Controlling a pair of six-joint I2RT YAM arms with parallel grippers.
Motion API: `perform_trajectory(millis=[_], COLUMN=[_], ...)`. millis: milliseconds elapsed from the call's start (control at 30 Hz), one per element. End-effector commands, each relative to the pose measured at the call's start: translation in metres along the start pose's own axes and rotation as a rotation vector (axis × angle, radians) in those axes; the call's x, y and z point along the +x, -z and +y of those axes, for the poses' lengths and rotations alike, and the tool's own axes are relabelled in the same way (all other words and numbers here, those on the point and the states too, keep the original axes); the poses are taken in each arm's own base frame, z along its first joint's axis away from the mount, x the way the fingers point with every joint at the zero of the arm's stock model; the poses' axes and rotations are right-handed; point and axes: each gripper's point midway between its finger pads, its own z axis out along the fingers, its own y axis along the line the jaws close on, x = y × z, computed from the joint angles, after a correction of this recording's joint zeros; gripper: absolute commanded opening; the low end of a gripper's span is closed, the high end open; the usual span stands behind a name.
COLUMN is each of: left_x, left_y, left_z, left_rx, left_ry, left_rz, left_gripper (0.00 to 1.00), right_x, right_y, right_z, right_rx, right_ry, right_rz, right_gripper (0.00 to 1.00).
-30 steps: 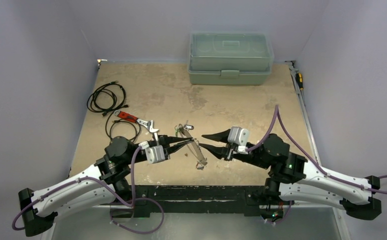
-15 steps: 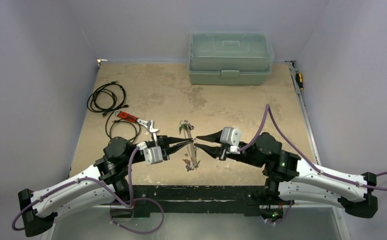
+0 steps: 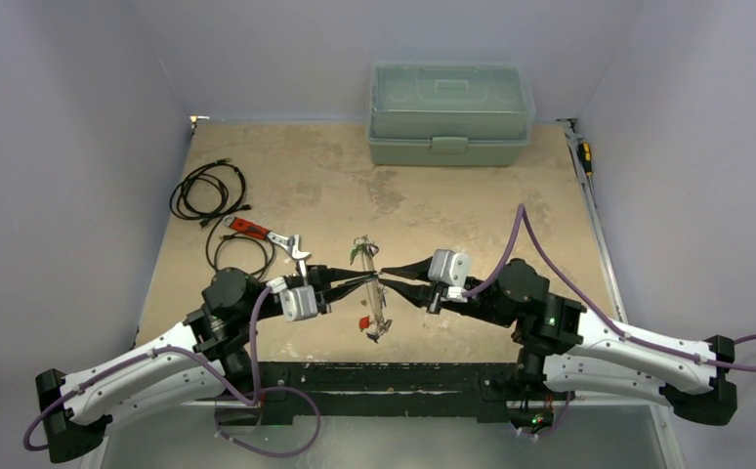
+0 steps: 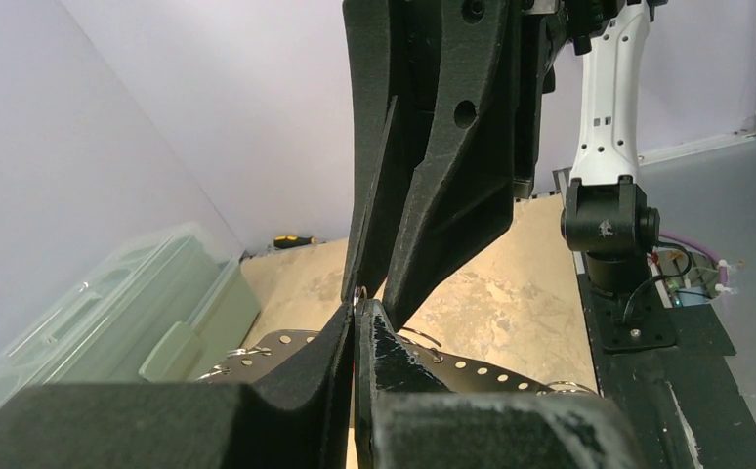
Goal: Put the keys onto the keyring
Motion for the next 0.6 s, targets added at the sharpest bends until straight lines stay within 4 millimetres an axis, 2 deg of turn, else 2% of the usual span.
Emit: perform_trajectory(millis=[0,567], left_x=[-0.0275,-0.0320], left_y=[-0.0009,-0.0010], left_z=[0.0020,-0.0066], left_rx=[0.003,0.049], left_ry=[-0.025,-0.018], left_rz=[-0.109,-0.136], left_gripper=[0.00,0.00], right_x=[-0.0222,-0.0244], right_y=[-0.0018,-0.0063], right_z=[-0.0036,0.0029], right_rx=[0.005,-0.040], right_ry=[0.018,0.044], right_rz=[-0.065,-0.064], right_gripper=[0.21,0.17])
